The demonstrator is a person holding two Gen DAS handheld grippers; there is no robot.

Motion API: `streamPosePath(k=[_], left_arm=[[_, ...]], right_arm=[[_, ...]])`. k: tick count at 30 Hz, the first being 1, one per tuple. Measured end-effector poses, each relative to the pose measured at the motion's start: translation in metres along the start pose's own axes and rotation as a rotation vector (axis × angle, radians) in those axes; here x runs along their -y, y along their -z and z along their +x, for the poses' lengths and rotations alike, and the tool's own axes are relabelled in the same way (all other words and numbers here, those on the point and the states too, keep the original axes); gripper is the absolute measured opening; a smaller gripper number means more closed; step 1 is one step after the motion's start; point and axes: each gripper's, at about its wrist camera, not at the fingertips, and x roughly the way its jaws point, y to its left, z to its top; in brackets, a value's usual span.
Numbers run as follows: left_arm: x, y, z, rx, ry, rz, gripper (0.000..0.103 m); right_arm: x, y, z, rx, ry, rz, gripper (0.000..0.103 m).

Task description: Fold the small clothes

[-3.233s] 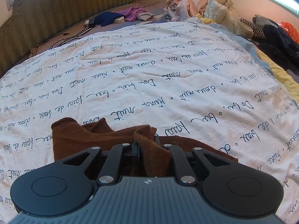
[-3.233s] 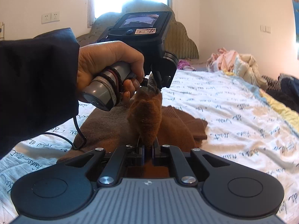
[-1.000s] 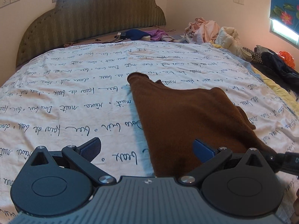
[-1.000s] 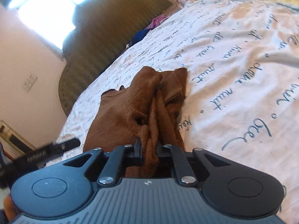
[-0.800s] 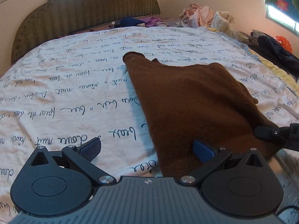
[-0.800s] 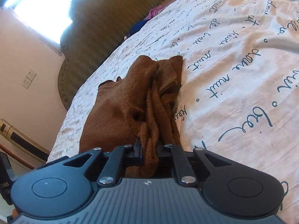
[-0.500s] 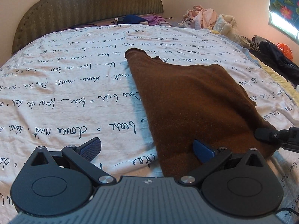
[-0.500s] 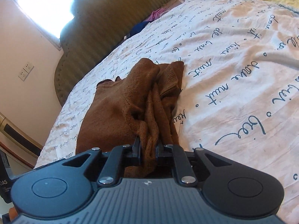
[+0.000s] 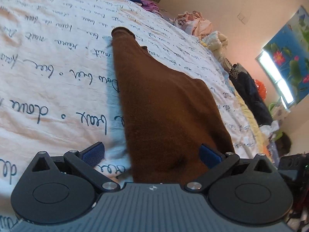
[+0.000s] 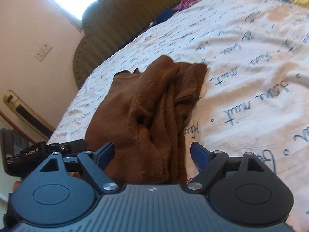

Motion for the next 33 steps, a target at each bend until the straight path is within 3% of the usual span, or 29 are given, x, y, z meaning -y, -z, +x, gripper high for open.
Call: streamPosePath(k=[4,5,6,7,8,9,12,14,20,28,33], left_arm=[[0.001,-0.006,0.017,-0.008,0.128,-0.004,0.1],[0.001,-0.007,0.022,-0.017,0.166,-0.01,0.097],[0.002,-0.008,0.028,-0.02,0.176,-0.018,0.09],[0.002,-0.009,0.033,-0.019,0.169,-0.028,0.085],[0.001,-0.01,0.036,-0.016,0.161,-0.038,0.073],[-0.002,-0.011,0.039,-0.016,0.149,-0.056,0.054],[-0.014,-0.016,0.042,-0.042,0.16,-0.136,0.033],[-0.014,-0.017,0.038,-0.038,0.15,-0.135,0.029],[0.005,-0.043,0.015,0.003,0.114,-0.061,0.026],[0.036,-0.146,-0.013,0.095,0.024,0.054,0.026],[0.066,-0.195,-0.041,0.258,-0.015,0.154,0.026]], right_arm=[[0.011,-0.008,0.02,0.006,-0.126,0.031,0.084],[0.015,-0.012,0.024,0.013,-0.151,0.058,0.076],[0.018,-0.015,0.029,0.014,-0.163,0.079,0.07],[0.021,-0.018,0.034,0.011,-0.165,0.101,0.056],[0.023,-0.021,0.039,0.001,-0.16,0.127,0.047],[0.026,-0.023,0.042,-0.008,-0.155,0.149,0.045],[0.021,-0.025,0.042,-0.022,-0.13,0.169,0.036],[0.016,-0.025,0.041,-0.029,-0.122,0.179,0.03],[-0.013,-0.047,0.034,-0.016,-0.159,0.167,0.028],[-0.071,-0.13,0.045,0.029,-0.12,0.039,0.028],[-0.12,-0.175,0.046,0.18,-0.077,-0.117,0.028]])
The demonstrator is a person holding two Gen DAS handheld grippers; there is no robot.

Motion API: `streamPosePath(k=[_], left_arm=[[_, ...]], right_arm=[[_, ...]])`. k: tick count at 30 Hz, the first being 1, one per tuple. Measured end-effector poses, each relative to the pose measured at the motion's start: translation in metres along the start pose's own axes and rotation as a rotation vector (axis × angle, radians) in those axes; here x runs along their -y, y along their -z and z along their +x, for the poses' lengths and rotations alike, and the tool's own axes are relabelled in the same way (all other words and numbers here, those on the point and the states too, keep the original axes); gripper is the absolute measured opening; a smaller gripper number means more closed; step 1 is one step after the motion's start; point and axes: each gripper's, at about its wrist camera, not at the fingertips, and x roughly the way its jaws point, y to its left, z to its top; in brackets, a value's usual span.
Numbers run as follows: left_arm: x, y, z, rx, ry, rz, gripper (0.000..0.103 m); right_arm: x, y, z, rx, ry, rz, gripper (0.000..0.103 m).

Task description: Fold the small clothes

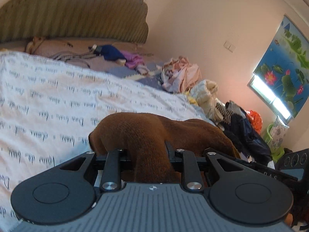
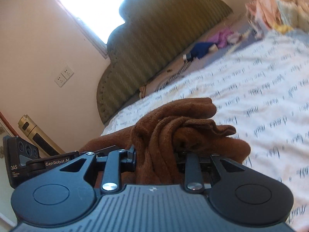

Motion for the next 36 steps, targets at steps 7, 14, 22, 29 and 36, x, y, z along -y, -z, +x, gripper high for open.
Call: streamPosePath(k=[7,14,22,29,36], left_arm=[[-0.019,0.047,-0.023,-0.057,-0.017,0.02,0.029],[-0.076,0.161,0.001,-0.291,-0.072,-0.089,0.037],[-0.092,0.194,-0.053,-0.199,0.027,-0.209,0.062],[-0.064,0.201,-0.062,-0.214,-0.127,-0.114,0.024],[-0.049,0.212,-0.074,-0.18,-0.28,-0.016,0.042]], right_arm=[[-0.009,0.019,0.004,0.028,-0.064,-0.083,0.033],[0.058,0.123,0.047,-0.398,0.039,0.185,0.043],[0.078,0.151,-0.006,-0.307,-0.022,0.196,0.06],[0.063,0.162,-0.01,-0.337,-0.014,0.215,0.025],[0.06,0.174,-0.025,-0.358,0.066,0.236,0.027]])
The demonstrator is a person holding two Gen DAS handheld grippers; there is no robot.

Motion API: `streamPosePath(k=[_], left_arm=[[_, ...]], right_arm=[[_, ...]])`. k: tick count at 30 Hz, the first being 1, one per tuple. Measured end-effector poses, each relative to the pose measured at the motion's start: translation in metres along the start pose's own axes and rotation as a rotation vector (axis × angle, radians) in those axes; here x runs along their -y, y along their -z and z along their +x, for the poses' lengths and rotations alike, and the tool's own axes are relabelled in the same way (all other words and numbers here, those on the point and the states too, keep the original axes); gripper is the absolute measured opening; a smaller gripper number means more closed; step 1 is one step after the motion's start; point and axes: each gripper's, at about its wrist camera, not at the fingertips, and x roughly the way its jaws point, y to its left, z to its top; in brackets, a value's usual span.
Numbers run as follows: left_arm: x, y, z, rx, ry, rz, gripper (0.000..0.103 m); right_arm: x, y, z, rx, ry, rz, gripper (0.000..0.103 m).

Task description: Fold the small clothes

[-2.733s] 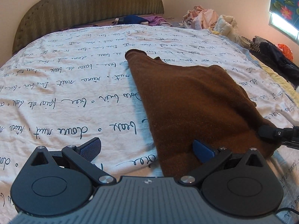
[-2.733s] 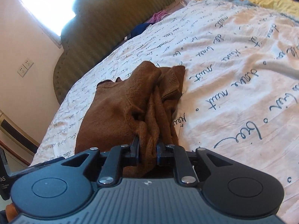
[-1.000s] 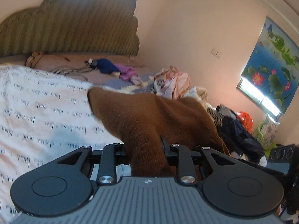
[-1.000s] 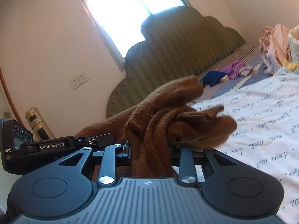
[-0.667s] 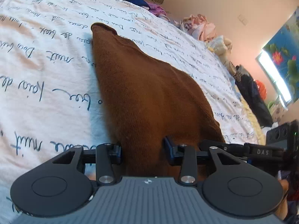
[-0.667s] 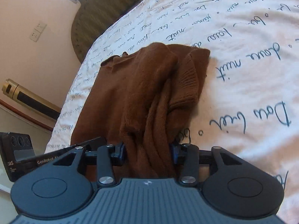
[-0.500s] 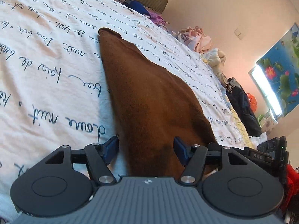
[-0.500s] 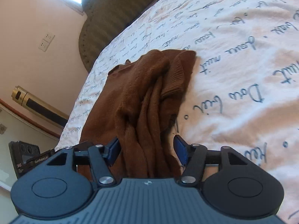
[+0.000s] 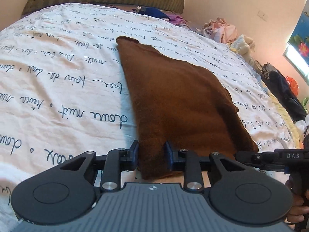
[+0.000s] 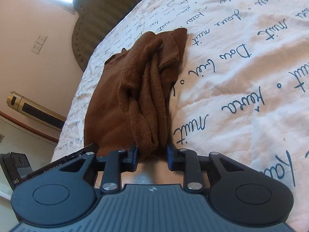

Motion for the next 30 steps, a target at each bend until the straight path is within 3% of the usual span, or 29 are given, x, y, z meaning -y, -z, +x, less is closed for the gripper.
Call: streamPosePath(k=[3,6,9,11,12,18,20,23,26,30], left_arm=[[0.004,0.008,-0.017,0.064,-0.094,0.009,0.074],[0.017,0.013,-0.026,0.111,-0.188,0.087,0.077],[0.024,0.018,-0.032,0.136,-0.246,0.116,0.09],[0.026,0.022,-0.034,0.146,-0.273,0.125,0.093],[0.027,0.024,-0.034,0.145,-0.281,0.128,0.094],[0.023,0.032,-0.036,0.131,-0.294,0.122,0.098],[0.021,0.035,-0.035,0.127,-0.296,0.113,0.098],[0.02,0.039,-0.034,0.124,-0.302,0.114,0.099],[0.022,0.042,-0.033,0.123,-0.307,0.127,0.1],[0.021,0.046,-0.031,0.12,-0.308,0.129,0.102]], right_arm=[[-0.022,0.012,-0.01,0.007,0.095,-0.107,0.032],[-0.037,0.027,-0.016,0.037,0.18,-0.195,0.036],[-0.051,0.043,-0.016,0.069,0.266,-0.278,0.046],[-0.058,0.052,-0.015,0.09,0.298,-0.318,0.069],[-0.062,0.058,-0.015,0.099,0.31,-0.332,0.072],[-0.075,0.074,-0.003,0.097,0.409,-0.416,0.073],[-0.077,0.076,-0.004,0.106,0.405,-0.415,0.074],[-0.079,0.077,-0.009,0.171,0.401,-0.399,0.074],[-0.079,0.077,-0.009,0.22,0.449,-0.411,0.075],[-0.079,0.081,-0.005,0.243,0.491,-0.445,0.079]])
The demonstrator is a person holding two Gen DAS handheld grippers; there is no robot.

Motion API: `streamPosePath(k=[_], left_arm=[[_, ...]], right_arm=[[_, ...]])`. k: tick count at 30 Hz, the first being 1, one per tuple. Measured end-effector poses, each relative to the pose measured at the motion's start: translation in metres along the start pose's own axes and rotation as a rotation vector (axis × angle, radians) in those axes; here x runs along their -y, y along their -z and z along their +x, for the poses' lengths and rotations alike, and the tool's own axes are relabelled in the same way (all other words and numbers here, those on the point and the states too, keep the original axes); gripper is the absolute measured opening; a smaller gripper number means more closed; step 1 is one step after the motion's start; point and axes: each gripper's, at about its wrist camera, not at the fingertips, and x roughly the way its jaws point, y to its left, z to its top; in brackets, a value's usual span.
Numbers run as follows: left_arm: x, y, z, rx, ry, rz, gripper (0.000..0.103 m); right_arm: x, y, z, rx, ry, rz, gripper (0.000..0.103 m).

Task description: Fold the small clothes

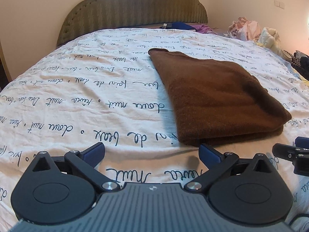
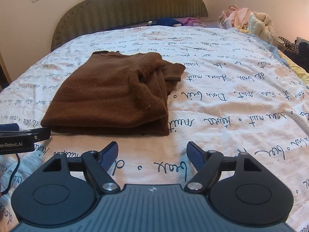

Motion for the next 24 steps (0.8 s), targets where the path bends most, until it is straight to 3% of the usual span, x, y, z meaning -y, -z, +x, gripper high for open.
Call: streamPosePath(k=[16,20,24], left_arm=[[0.004,0.018,0.001,0.004,-0.013,0.025,0.103],[0.005,0.019,0.002,0.005,-0.019,0.033,0.103],[0.006,0.022,0.002,0.016,-0.022,0.036,0.103]], right_arm=[[-0.011,0.012,0.006,0.015,0.053,-0.054,0.086],[-0.011,0.015,0.011,0.022,0.071,-0.049,0.098],[-0.009,0.019,0.015,0.029,0.077,-0.031,0.103]])
